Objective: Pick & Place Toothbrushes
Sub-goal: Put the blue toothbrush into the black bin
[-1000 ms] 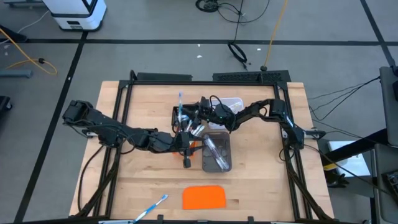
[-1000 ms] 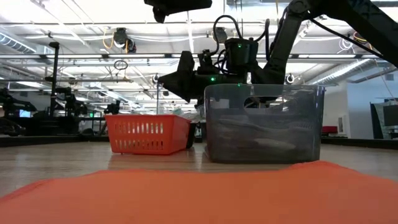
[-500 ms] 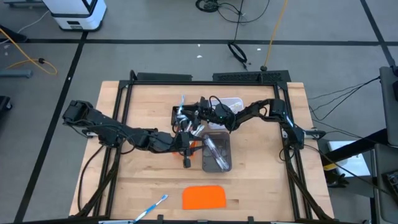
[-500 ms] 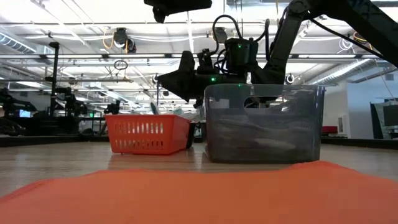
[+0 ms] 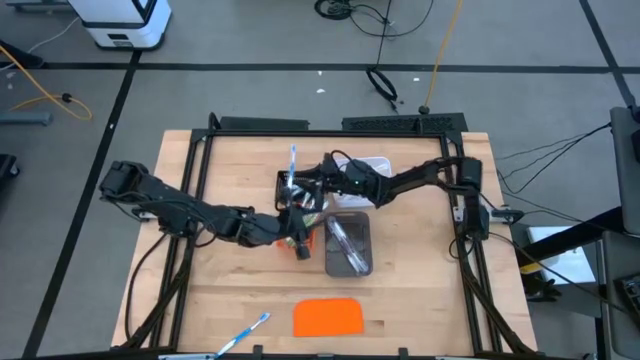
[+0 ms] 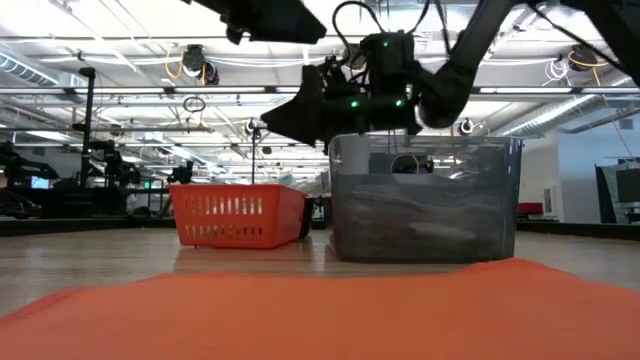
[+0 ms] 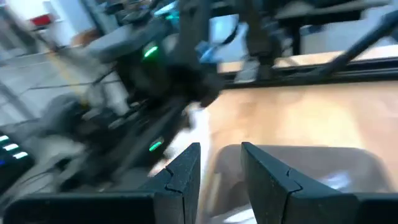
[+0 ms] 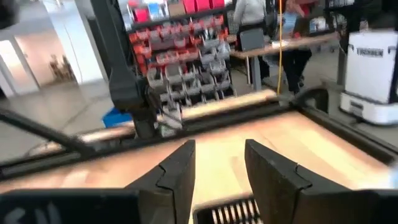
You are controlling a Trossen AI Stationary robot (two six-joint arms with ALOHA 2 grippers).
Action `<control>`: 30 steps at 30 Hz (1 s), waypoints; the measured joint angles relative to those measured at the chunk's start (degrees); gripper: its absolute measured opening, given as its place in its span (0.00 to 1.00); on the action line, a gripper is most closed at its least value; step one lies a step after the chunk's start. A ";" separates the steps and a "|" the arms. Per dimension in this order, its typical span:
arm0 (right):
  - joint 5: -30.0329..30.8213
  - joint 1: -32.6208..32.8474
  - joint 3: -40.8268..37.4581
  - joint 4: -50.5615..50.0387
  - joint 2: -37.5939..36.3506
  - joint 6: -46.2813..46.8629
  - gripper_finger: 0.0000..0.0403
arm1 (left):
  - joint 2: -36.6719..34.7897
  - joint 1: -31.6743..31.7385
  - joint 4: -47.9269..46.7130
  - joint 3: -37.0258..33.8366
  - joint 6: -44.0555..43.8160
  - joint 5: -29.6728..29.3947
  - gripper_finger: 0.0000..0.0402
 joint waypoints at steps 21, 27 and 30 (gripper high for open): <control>4.87 4.76 -19.73 -7.97 -24.57 -7.67 0.32 | -0.71 -0.21 -12.93 0.03 -6.42 -28.48 0.29; 4.63 9.29 -21.30 -8.53 -26.33 -10.28 0.32 | -0.68 -1.26 -27.94 0.02 -19.25 -27.13 0.29; 4.61 10.99 -21.41 -9.56 -26.33 -11.14 0.32 | -1.96 -2.72 -36.23 0.02 -26.42 -15.61 0.29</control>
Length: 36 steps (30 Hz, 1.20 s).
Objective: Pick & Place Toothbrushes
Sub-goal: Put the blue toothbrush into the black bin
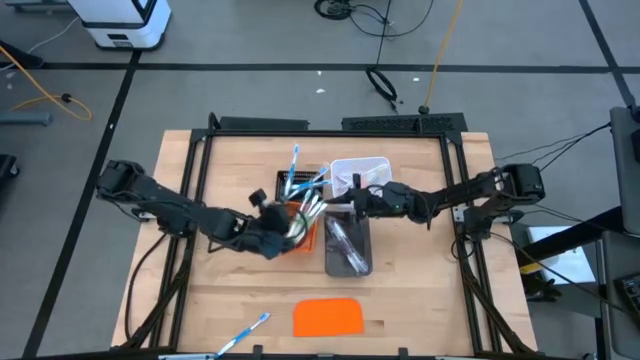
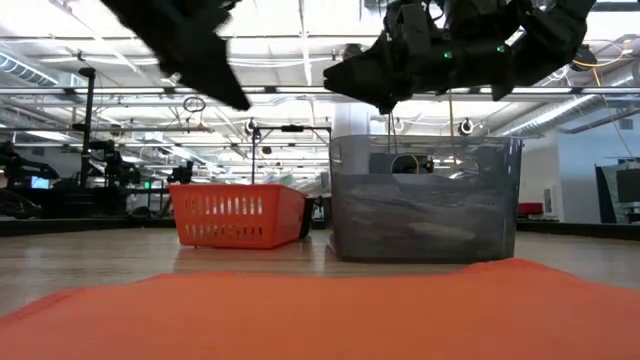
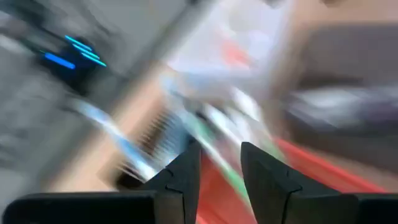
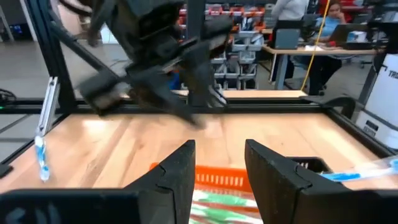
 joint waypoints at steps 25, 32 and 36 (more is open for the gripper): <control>0.03 1.01 0.00 -1.55 0.02 -0.03 0.32 | 6.27 -18.41 -5.57 0.00 -54.24 61.82 0.29; 0.02 1.01 0.00 -2.60 0.02 -0.13 0.32 | 11.82 -18.30 -1.47 0.00 -55.91 70.25 0.29; 0.02 1.01 0.00 -3.18 0.02 -0.13 0.32 | 14.67 -17.71 -0.75 0.00 -56.38 75.46 0.29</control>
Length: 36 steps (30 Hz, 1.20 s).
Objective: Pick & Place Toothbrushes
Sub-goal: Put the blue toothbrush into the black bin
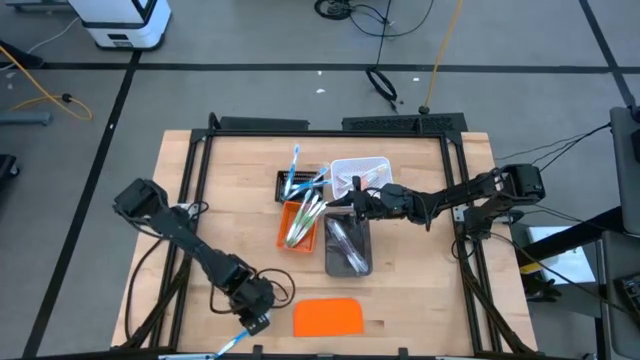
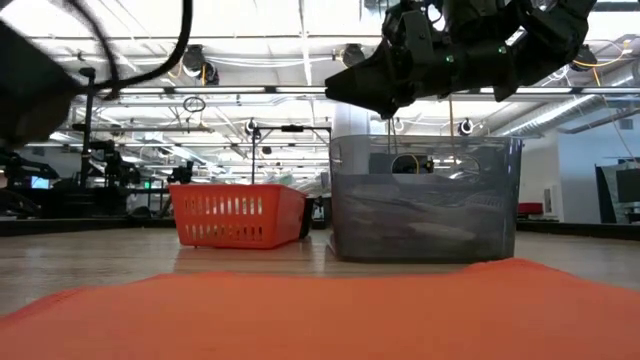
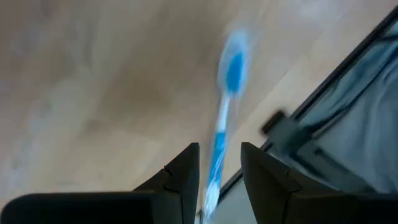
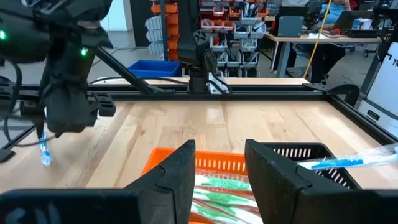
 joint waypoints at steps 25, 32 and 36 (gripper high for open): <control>0.15 0.00 0.01 -0.23 0.00 -0.88 0.32 | 7.31 0.20 6.04 0.09 1.18 8.02 0.29; 0.19 0.00 0.02 -0.21 0.00 -0.89 0.32 | 7.38 0.59 5.95 0.07 1.53 8.13 0.27; 0.19 -0.02 0.02 -0.37 0.00 -0.89 0.32 | 7.45 1.13 5.57 -0.04 2.80 9.03 0.14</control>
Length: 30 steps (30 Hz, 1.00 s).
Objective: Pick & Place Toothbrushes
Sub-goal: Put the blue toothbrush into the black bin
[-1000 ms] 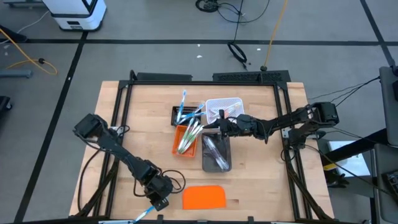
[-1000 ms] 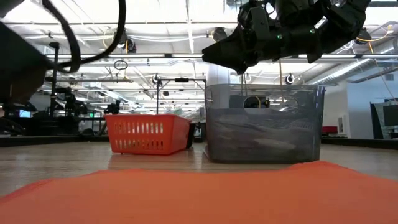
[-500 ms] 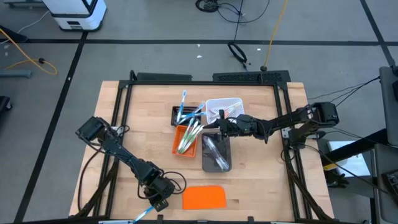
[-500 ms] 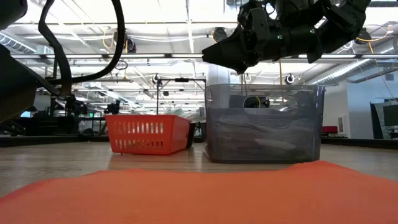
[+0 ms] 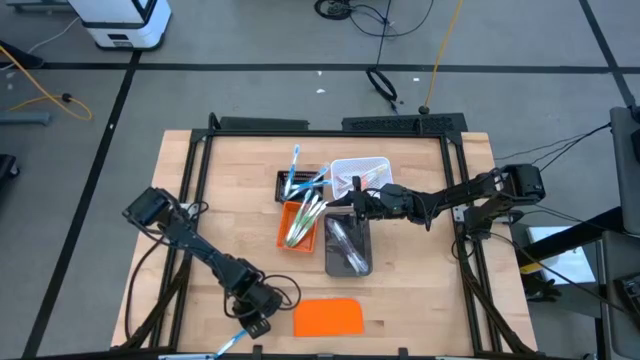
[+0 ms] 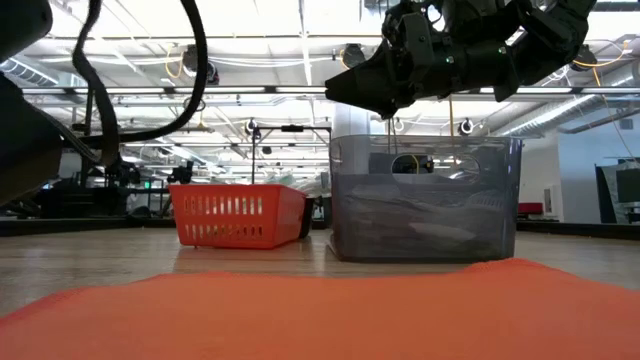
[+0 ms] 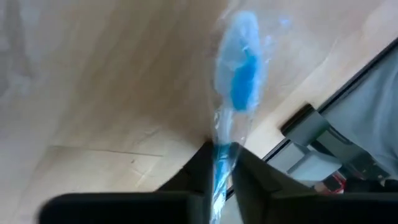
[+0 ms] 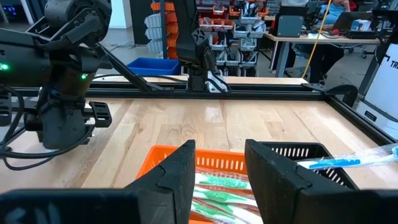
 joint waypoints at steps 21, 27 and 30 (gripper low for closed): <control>0.04 0.00 0.00 -0.44 0.00 0.00 0.32 | -11.45 1.86 -6.80 -0.03 8.21 -7.23 0.00; 0.02 0.02 0.02 -0.37 0.00 0.02 0.32 | -19.90 4.29 -12.62 0.02 13.76 -19.06 0.00; 0.02 0.00 0.02 -0.42 0.00 0.02 0.32 | -23.27 5.81 -15.19 0.02 17.11 -24.30 0.00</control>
